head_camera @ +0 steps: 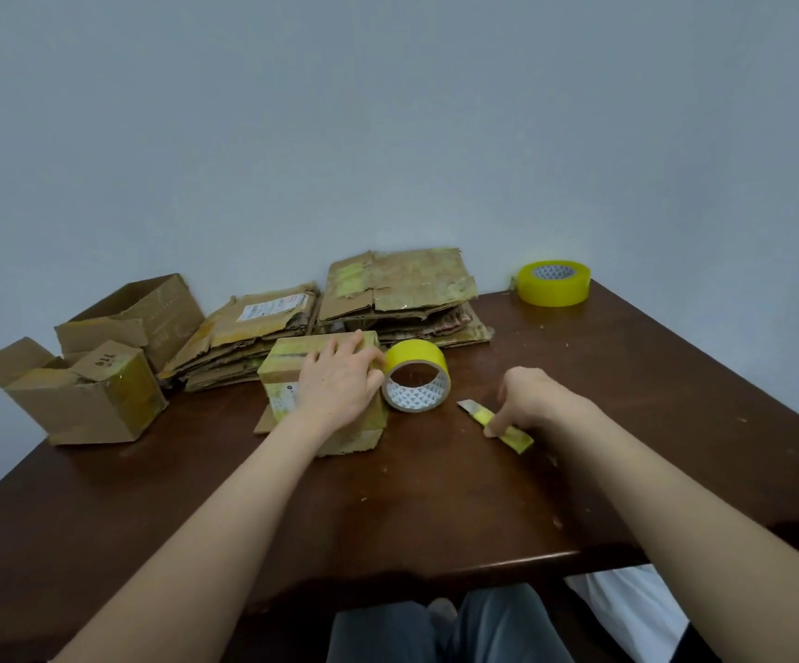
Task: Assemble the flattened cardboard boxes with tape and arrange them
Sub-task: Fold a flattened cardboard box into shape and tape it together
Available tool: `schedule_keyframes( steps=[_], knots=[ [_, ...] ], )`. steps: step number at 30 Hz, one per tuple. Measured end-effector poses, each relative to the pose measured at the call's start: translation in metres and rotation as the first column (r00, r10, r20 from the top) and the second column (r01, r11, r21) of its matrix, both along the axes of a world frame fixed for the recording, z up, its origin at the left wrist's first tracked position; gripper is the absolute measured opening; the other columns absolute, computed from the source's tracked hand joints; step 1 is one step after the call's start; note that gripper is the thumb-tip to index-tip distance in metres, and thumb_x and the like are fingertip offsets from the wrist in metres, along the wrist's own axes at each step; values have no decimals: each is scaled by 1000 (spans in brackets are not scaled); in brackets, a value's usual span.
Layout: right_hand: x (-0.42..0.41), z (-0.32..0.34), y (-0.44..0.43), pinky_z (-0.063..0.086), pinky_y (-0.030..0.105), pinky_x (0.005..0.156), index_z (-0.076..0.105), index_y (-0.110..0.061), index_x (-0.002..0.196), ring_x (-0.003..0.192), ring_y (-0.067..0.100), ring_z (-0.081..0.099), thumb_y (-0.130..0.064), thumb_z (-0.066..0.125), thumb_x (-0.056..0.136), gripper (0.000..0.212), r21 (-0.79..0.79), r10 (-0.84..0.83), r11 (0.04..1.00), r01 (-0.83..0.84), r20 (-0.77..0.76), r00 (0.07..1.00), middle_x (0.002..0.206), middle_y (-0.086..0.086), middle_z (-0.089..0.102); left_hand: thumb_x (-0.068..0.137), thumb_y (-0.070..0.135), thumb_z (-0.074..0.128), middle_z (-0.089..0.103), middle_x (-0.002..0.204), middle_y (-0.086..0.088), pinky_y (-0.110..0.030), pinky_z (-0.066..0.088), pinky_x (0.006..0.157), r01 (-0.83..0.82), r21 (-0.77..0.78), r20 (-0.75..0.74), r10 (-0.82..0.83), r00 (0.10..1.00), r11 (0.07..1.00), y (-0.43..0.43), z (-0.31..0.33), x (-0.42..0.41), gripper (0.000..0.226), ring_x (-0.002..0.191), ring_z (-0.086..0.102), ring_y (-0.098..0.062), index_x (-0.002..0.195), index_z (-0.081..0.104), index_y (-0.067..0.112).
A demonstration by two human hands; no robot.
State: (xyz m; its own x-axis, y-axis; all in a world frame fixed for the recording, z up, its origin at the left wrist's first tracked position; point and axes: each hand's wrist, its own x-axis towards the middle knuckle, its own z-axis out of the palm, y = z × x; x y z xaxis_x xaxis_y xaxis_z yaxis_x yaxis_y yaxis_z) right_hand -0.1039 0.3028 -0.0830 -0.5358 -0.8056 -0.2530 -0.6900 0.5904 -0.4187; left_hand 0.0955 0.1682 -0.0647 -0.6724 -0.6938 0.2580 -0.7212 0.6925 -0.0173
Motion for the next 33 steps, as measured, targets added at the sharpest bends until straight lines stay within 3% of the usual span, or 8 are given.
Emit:
schedule_keyframes(
  steps=[6,10,17,19,22,24,26,33],
  knots=[
    [5,0,8,47,26,60,69,-11,81,73,17,62,-30,81,73,24,-296,-158,930,220,220,963,82,6,67,97,31,41,28,155,1,-41,23,114,79,88,-39,-75,996,993,2,7,14,37,142,25,-20,133,49,35],
    [20,30,-5,37,20,39,53,-12,65,42,13,46,-21,75,81,29,-568,-26,729,381,533,846,54,5,54,97,23,47,45,146,1,-25,31,106,144,161,-412,-66,909,976,15,24,19,37,134,40,-16,134,53,22],
    [59,67,-41,55,21,53,64,-6,77,54,11,63,-9,64,89,13,-583,247,707,401,735,632,70,8,66,94,25,55,66,111,0,-24,44,75,287,90,-445,-219,868,954,40,45,-15,35,102,60,-17,128,57,21],
    [58,63,-48,57,24,63,68,-3,83,64,15,65,-11,60,92,14,-607,305,706,365,726,616,74,9,69,92,12,52,67,106,-4,-23,41,76,232,68,-478,-173,861,970,33,43,-19,38,96,61,-22,130,56,15],
    [42,48,-56,52,30,72,72,-9,84,75,14,62,-25,64,89,19,-690,132,680,248,448,884,77,1,69,95,9,44,68,101,-4,-30,48,75,135,68,-557,-75,827,989,25,38,-17,32,83,63,-22,125,56,12],
    [33,37,-60,48,31,82,69,-15,104,94,13,61,-43,68,84,35,-605,63,792,81,213,975,97,-4,67,99,18,41,67,90,-1,-38,51,65,69,81,-606,-6,795,994,22,35,-15,17,69,61,-19,109,55,16],
    [28,26,-67,49,33,88,64,-15,118,105,17,61,-54,67,81,54,-459,163,886,-66,176,971,112,-1,66,100,24,40,63,83,0,-41,49,59,30,124,-599,51,799,992,21,31,-17,12,65,59,-21,101,50,17],
    [17,27,-62,48,23,72,70,-17,105,89,13,63,-40,73,81,33,-458,348,863,-213,235,908,94,-4,66,101,23,39,50,74,-3,-33,31,51,-34,142,-518,103,849,989,19,9,-14,15,64,47,-21,95,43,10]
  ],
)
